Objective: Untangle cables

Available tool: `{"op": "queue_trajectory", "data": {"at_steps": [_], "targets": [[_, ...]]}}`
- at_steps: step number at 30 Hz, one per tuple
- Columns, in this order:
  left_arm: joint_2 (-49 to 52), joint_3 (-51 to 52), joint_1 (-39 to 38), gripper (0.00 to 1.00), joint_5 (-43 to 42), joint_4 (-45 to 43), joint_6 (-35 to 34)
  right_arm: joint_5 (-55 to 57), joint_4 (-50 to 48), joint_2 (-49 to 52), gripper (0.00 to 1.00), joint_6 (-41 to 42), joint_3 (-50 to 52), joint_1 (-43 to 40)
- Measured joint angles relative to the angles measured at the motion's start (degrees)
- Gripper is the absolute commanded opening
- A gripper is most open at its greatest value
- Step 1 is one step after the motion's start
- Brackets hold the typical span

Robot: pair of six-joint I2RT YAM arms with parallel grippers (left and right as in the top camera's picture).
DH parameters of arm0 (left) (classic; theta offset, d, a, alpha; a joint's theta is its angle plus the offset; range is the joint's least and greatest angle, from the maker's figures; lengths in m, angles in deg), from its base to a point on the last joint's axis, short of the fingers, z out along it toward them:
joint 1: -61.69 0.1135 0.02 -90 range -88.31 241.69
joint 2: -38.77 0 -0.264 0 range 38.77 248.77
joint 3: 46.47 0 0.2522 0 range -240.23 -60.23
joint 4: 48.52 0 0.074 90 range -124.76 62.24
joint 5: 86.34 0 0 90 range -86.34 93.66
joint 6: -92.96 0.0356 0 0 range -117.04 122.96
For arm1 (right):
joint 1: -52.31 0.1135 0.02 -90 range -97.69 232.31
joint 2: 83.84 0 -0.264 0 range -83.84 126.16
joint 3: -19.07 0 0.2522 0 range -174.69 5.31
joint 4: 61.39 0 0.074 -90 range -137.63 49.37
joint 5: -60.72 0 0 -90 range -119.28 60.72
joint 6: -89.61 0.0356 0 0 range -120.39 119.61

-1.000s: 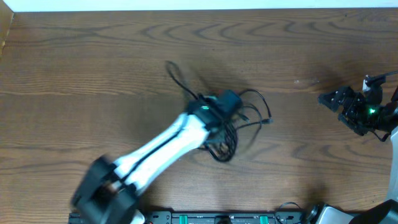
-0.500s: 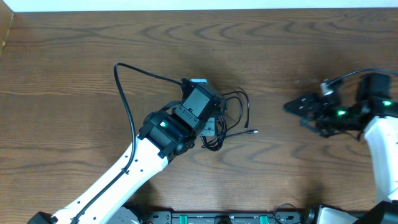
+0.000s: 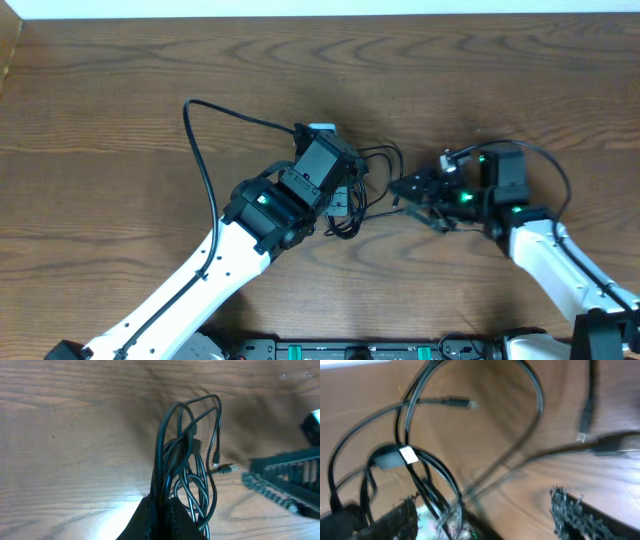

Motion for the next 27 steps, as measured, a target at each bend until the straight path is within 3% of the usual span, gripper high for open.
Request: {"op": "queue_trajectory", "data": {"at_steps": [3,8,10,11,12,16,20,24,25,26,27], "targets": [[0.0,0.0,0.0,0.07,0.0,-0.2,0.0,3.3,-1.3,0.0,0.81,8.9,0.7,4.7],[0.0,0.0,0.0,0.07,0.0,-0.7,0.0,10.3,-0.8,0.2,0.70,20.7,0.7,12.7],[0.0,0.0,0.0,0.07,-0.1,-0.8,-0.1,13.5,-1.5,0.5,0.40,23.5,0.7,15.3],[0.0,0.0,0.0,0.08,-0.3,-0.9,-0.1,15.2,-2.0,0.8,0.11,24.7,0.7,16.1],[0.0,0.0,0.0,0.08,-0.5,-0.9,-0.1,16.9,-2.4,1.0,0.01,25.7,0.7,16.8],[0.0,0.0,0.0,0.07,-1.1,-1.0,0.1,22.9,-5.1,2.3,0.01,25.0,0.9,16.8],[0.0,0.0,0.0,0.07,-1.1,-0.4,1.2,23.6,-7.2,1.6,0.01,15.6,1.0,12.3],[0.0,0.0,0.0,0.07,-1.1,-0.5,1.7,23.8,-1.4,-2.3,0.05,8.9,1.0,4.9],[0.0,0.0,0.0,0.08,-1.1,-0.9,1.7,23.7,-0.5,-3.3,0.26,8.1,1.1,3.6],[0.0,0.0,0.0,0.07,-1.2,-1.5,1.7,23.0,0.3,-4.7,0.56,7.5,1.1,2.0],[0.0,0.0,0.0,0.07,-1.1,-1.9,1.6,22.1,0.8,-5.5,0.62,7.1,1.1,1.2]]}}
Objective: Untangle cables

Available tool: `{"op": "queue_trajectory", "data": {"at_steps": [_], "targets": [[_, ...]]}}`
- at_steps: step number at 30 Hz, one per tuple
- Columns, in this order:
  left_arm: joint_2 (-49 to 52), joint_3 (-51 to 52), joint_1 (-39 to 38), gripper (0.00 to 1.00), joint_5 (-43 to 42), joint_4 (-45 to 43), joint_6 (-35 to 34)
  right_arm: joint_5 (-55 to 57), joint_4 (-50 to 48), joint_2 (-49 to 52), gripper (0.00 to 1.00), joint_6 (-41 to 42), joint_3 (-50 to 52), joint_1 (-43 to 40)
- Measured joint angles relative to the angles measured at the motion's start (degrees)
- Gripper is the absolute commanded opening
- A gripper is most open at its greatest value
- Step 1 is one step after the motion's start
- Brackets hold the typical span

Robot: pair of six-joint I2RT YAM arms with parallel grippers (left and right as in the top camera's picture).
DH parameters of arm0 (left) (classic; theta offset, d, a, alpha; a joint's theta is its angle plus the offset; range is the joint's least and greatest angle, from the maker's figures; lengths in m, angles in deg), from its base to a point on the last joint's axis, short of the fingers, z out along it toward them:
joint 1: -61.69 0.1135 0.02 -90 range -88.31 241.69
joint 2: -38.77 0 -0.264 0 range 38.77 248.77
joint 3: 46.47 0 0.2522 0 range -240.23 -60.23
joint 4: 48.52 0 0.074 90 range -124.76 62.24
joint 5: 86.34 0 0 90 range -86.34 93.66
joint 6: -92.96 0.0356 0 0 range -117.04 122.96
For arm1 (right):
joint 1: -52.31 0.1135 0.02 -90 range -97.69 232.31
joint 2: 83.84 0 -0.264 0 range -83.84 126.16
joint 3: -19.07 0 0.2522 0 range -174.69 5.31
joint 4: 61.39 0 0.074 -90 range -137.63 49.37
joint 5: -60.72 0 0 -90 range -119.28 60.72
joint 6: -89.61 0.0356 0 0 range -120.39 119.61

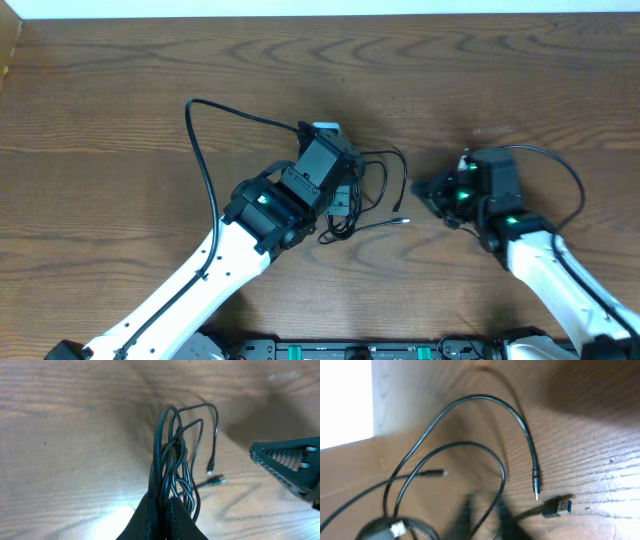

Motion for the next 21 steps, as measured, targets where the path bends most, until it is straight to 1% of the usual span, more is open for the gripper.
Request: {"op": "queue_trajectory", "data": {"at_steps": [5,6,8,10,13,14,16,17,18,19,21], "targets": [[0.0,0.0,0.0,0.07,0.0,-2.9,-1.8,-8.6,2.4,-0.4,0.67,3.6,0.0,-0.4],[0.0,0.0,0.0,0.07,0.0,-3.0,-2.1,-10.1,2.7,0.4,0.67,6.6,0.0,0.7],[0.0,0.0,0.0,0.07,0.0,-3.0,-2.6,-11.1,2.4,1.9,0.68,10.0,0.0,2.6],[0.0,0.0,0.0,0.08,0.0,-3.0,-3.2,-11.5,0.2,4.2,0.65,14.2,0.0,5.2],[0.0,0.0,0.0,0.07,0.0,-3.1,-4.7,-11.8,-6.0,8.0,0.65,20.3,0.2,8.9],[0.0,0.0,0.0,0.07,0.0,-3.3,-5.1,-11.8,-8.7,9.0,0.60,21.8,0.2,9.7],[0.0,0.0,0.0,0.07,-0.2,-3.9,-6.3,-11.8,-13.6,11.2,0.42,24.7,0.2,11.3],[0.0,0.0,0.0,0.08,-0.5,-4.4,-6.7,-11.8,-15.5,12.3,0.29,25.7,0.2,12.1],[0.0,0.0,0.0,0.07,-0.9,-5.1,-6.9,-11.5,-16.6,13.3,0.21,25.8,0.2,12.7],[0.0,0.0,0.0,0.07,-1.3,-5.8,-7.4,-11.0,-17.0,14.0,0.18,26.1,0.2,13.0],[0.0,0.0,0.0,0.07,-2.1,-6.8,-7.8,-9.1,-16.8,15.4,0.01,25.7,0.2,13.3]]}}
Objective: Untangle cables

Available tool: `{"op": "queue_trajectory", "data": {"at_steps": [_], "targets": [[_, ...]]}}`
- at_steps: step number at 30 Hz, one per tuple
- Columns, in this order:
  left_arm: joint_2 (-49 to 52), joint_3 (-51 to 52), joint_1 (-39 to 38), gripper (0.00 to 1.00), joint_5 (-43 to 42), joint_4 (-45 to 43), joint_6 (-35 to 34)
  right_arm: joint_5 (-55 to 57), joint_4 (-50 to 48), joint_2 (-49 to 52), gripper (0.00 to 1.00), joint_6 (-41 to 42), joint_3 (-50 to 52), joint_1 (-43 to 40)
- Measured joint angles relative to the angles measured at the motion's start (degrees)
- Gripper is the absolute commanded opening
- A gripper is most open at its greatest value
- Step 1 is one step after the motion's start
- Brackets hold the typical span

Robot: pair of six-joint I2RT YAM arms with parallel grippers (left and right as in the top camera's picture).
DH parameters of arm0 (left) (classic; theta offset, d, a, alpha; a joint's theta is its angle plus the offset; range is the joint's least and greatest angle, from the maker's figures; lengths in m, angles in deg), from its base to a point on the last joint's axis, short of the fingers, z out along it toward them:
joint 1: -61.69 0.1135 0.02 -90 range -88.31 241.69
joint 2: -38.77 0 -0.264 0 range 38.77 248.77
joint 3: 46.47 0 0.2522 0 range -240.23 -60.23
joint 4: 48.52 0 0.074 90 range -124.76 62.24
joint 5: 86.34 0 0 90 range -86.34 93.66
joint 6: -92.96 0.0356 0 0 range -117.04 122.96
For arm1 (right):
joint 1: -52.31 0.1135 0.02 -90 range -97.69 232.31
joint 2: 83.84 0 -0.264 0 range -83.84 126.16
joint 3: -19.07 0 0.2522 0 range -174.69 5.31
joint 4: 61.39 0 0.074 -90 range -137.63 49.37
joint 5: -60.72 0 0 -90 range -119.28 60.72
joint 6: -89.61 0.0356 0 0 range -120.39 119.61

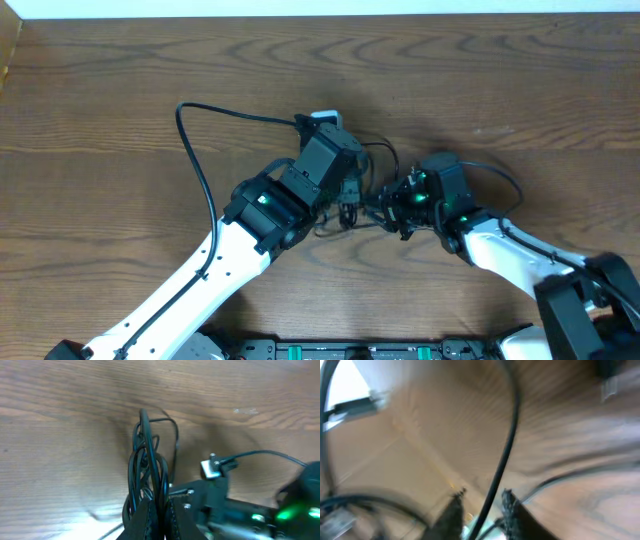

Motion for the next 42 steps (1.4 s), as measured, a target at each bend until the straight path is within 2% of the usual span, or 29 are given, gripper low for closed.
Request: {"op": "queue_trajectory", "data": {"at_steps": [5,11,18,19,20,21,22,26,29,31,34,36,38,40,42], "targets": [[0.0,0.0,0.0,0.07,-2.3,-2.0,-0.3,2.5,-0.7,1.1,0.01,-2.8,0.0,-1.0],[0.0,0.0,0.0,0.07,-2.7,-2.1,-0.1,2.8,-2.2,1.1,0.01,-12.9,0.0,-5.2],[0.0,0.0,0.0,0.08,-0.5,-2.0,1.4,0.5,1.9,-1.2,0.02,-27.1,0.1,-16.2],[0.0,0.0,0.0,0.08,0.0,-2.1,1.4,-0.2,2.2,-2.1,0.06,-29.8,0.1,-17.9],[0.0,0.0,0.0,0.08,0.4,-2.2,1.5,-1.2,2.2,-3.0,0.16,-32.6,0.1,-19.4],[0.0,0.0,0.0,0.08,0.9,-2.5,1.5,-2.9,2.2,-4.3,0.30,-36.4,0.1,-20.7],[0.0,0.0,0.0,0.07,1.2,-2.9,1.4,-4.9,2.4,-5.4,0.37,-40.4,0.1,-21.4],[0.0,0.0,0.1,0.08,0.7,-3.4,0.4,-12.2,8.6,-9.2,0.47,-59.3,-0.1,-20.4],[0.0,0.0,1.1,0.08,-3.2,-2.7,-0.2,-14.8,12.6,-9.7,0.50,-71.7,-0.1,-18.3],[0.0,0.0,3.2,0.07,-7.3,-1.6,-0.4,-15.9,14.9,-9.7,0.52,-79.6,-0.1,-16.8],[0.0,0.0,7.9,0.08,-13.7,0.2,-1.0,-16.9,15.4,-9.7,0.54,-86.1,-0.1,-16.2],[0.0,0.0,11.2,0.07,-17.4,1.4,-1.2,-17.7,15.3,-9.7,0.55,-87.8,-0.1,-16.2],[0.0,0.0,13.9,0.08,-20.5,1.5,-1.3,-19.8,15.1,-9.7,0.39,-89.3,-0.1,-16.2],[0.0,0.0,15.4,0.07,-23.1,0.9,-1.3,-21.6,14.5,-9.7,0.37,-88.8,-0.1,-16.2],[0.0,0.0,15.8,0.07,-24.7,0.5,-1.2,-23.8,14.3,-9.7,0.41,-85.8,-0.1,-16.2]]}}
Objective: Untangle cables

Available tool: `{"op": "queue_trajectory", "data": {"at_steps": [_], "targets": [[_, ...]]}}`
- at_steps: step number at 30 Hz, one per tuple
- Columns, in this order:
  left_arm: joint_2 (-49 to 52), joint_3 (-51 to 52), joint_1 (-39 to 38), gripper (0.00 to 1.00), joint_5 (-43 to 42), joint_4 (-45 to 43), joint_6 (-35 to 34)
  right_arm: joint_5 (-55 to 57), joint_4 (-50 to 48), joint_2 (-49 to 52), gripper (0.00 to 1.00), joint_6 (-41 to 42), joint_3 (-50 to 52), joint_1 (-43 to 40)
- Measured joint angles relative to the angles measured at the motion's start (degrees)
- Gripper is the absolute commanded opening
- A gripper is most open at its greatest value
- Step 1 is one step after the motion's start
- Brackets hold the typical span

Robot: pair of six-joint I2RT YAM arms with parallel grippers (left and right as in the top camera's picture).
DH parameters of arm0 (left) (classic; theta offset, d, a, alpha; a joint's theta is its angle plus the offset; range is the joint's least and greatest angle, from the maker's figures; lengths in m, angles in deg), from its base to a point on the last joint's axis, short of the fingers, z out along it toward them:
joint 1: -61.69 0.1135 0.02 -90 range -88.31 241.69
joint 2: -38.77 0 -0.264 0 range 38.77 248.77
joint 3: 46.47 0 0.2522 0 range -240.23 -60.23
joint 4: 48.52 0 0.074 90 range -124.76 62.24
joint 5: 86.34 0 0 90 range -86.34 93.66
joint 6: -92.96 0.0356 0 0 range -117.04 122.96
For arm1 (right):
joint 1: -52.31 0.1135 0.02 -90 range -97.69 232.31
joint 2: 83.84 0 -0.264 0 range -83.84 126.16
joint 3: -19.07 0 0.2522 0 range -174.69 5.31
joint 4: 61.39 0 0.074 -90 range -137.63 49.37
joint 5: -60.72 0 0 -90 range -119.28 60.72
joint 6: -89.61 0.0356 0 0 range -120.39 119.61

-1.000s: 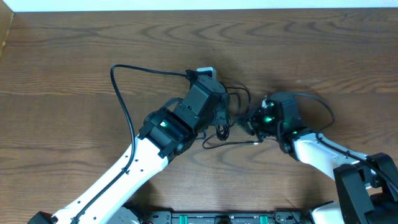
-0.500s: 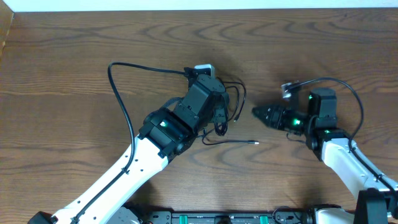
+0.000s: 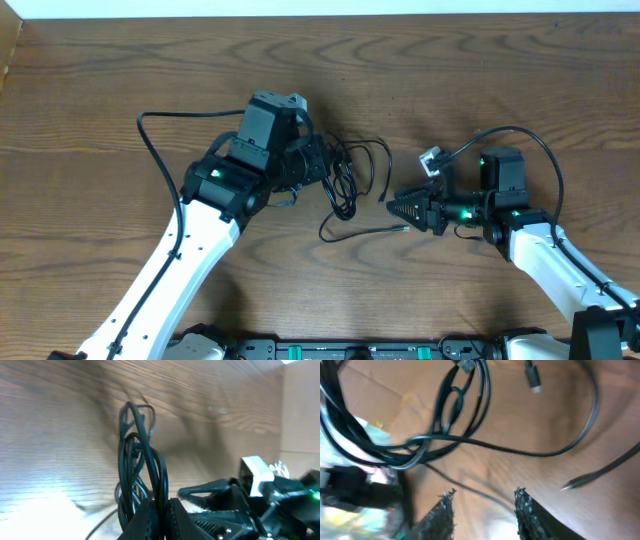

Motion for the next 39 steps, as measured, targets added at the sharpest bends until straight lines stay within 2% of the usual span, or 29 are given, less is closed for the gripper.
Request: {"op": "queue_trajectory", "data": {"at_steps": [4,8,11,19,24,27,30,31,33,34,36,37,38,39], "targets": [[0.0,0.0,0.0,0.08,-3.6,-0.2,-0.1,-7.7,0.5,0.0,0.59,-1.9,0.0,1.0],[0.0,0.0,0.0,0.08,-8.0,-0.3,-2.4,-4.2,0.3,0.0,0.60,-7.9,0.0,5.0],[0.0,0.0,0.0,0.08,-14.0,-0.3,-4.5,5.2,0.2,0.0,0.60,-11.0,0.0,8.4],[0.0,0.0,0.0,0.08,-19.4,3.0,-5.2,13.0,-2.0,0.0,0.75,-12.9,0.0,9.2],[0.0,0.0,1.9,0.07,-24.1,5.8,-5.3,13.9,-4.3,0.0,0.69,-14.0,0.0,9.4],[0.0,0.0,4.2,0.08,-28.3,5.9,-5.7,13.9,-4.5,0.0,0.70,-14.7,0.0,10.4],[0.0,0.0,6.0,0.08,-32.0,6.0,-6.1,12.8,-5.5,0.0,0.66,-15.0,0.0,12.2],[0.0,0.0,6.1,0.07,-32.3,6.0,-6.1,12.5,-5.9,0.0,0.60,-15.0,0.0,12.2],[0.0,0.0,6.2,0.08,-33.3,6.0,-6.1,12.3,-9.3,0.0,0.54,-13.6,0.2,12.5],[0.0,0.0,6.2,0.08,-33.7,6.0,-6.1,12.5,-10.9,0.0,0.45,-12.4,0.3,12.5],[0.0,0.0,6.2,0.07,-34.5,6.5,-6.3,14.1,-15.4,0.0,0.39,-8.1,0.5,12.5],[0.0,0.0,6.2,0.07,-34.8,6.7,-6.3,15.5,-17.8,0.0,0.33,-6.4,0.6,12.5],[0.0,0.0,6.2,0.08,-35.3,6.8,-6.3,17.2,-20.6,0.0,0.18,-4.2,0.6,12.5],[0.0,0.0,6.1,0.08,-35.8,6.8,-6.3,18.5,-22.4,0.0,0.10,-3.4,0.5,12.5]]}}
